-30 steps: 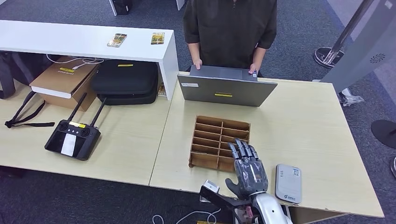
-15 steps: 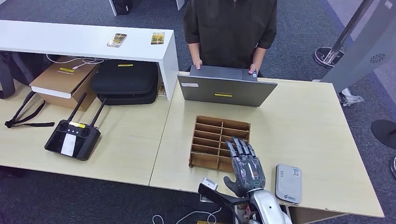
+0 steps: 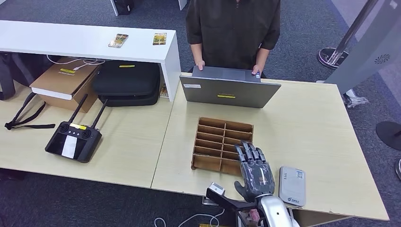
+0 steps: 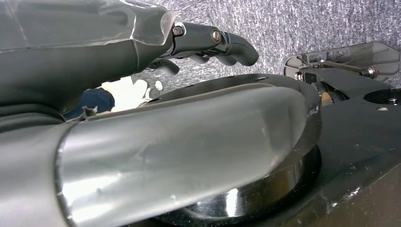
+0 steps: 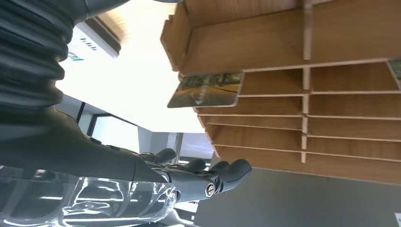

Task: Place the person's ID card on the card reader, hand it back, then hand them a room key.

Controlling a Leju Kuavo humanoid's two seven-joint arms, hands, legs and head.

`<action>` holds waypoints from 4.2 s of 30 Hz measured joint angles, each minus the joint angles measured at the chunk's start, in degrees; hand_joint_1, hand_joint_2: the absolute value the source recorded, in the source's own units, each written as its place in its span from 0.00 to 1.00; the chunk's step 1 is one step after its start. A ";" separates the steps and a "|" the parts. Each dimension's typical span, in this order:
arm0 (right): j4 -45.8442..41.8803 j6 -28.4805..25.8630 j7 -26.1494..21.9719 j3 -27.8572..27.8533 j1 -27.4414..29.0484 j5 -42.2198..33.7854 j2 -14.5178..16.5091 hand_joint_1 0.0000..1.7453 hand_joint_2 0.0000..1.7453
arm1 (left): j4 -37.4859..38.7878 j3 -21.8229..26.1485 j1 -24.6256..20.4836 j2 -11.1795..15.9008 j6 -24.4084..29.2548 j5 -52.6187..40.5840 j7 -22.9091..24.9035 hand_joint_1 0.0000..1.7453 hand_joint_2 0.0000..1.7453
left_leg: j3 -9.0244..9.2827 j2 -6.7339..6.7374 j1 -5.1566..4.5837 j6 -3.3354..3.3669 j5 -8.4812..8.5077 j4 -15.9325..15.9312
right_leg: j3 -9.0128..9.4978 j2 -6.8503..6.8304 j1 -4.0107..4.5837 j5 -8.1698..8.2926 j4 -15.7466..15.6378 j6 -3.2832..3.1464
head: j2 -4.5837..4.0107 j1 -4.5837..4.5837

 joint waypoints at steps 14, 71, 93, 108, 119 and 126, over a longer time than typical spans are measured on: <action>-2.49 0.62 0.32 -0.11 2.08 0.10 -1.37 0.00 1.00 | 0.00 0.02 0.00 0.07 -0.41 0.21 0.00 0.00 0.00 | 0.00 0.01 0.00 0.00 0.00 0.00 | 0.00 0.01 0.00 0.00 0.01 0.00 | 0.00 0.00; 4.62 3.69 -2.73 -0.28 -4.52 -4.00 -3.76 0.00 1.00 | 0.00 -0.84 -0.21 0.79 -1.16 -1.70 0.83 0.00 0.00 | 0.00 0.03 0.00 -0.02 0.01 0.00 | -0.01 0.01 0.00 0.02 0.01 -0.02 | 0.00 0.00; 3.08 1.20 -1.93 -0.27 -3.93 -4.19 -4.06 0.00 1.00 | 0.00 -0.87 -0.21 0.81 -1.02 -2.04 0.83 0.00 0.00 | 0.00 0.03 0.00 -0.01 0.01 0.00 | -0.02 0.02 0.01 0.02 0.01 -0.02 | 0.00 0.00; 2.08 -2.89 -1.53 -0.64 -3.43 -2.92 -3.23 0.00 1.00 | 0.00 -1.83 -0.24 0.81 -1.12 -2.82 0.81 0.00 0.00 | 0.00 0.03 0.00 -0.01 0.01 0.00 | -0.01 0.02 0.00 0.02 0.01 -0.02 | 0.00 -0.01; 2.37 -0.47 -2.55 -1.11 -2.84 -3.20 -1.89 0.00 1.00 | 0.00 -2.14 -0.30 0.86 -1.57 -3.26 0.89 0.00 0.00 | -0.01 0.03 0.00 -0.01 0.01 0.00 | -0.01 0.01 0.01 0.01 0.01 -0.02 | 0.00 0.00; 3.70 -0.31 -2.68 -1.11 -3.58 -3.41 -0.97 0.00 1.00 | 0.00 -2.65 -0.33 1.02 -1.67 -3.53 0.90 0.00 0.00 | -0.01 0.03 0.00 -0.02 0.02 0.00 | -0.01 0.01 0.00 0.02 0.02 -0.02 | 0.00 0.00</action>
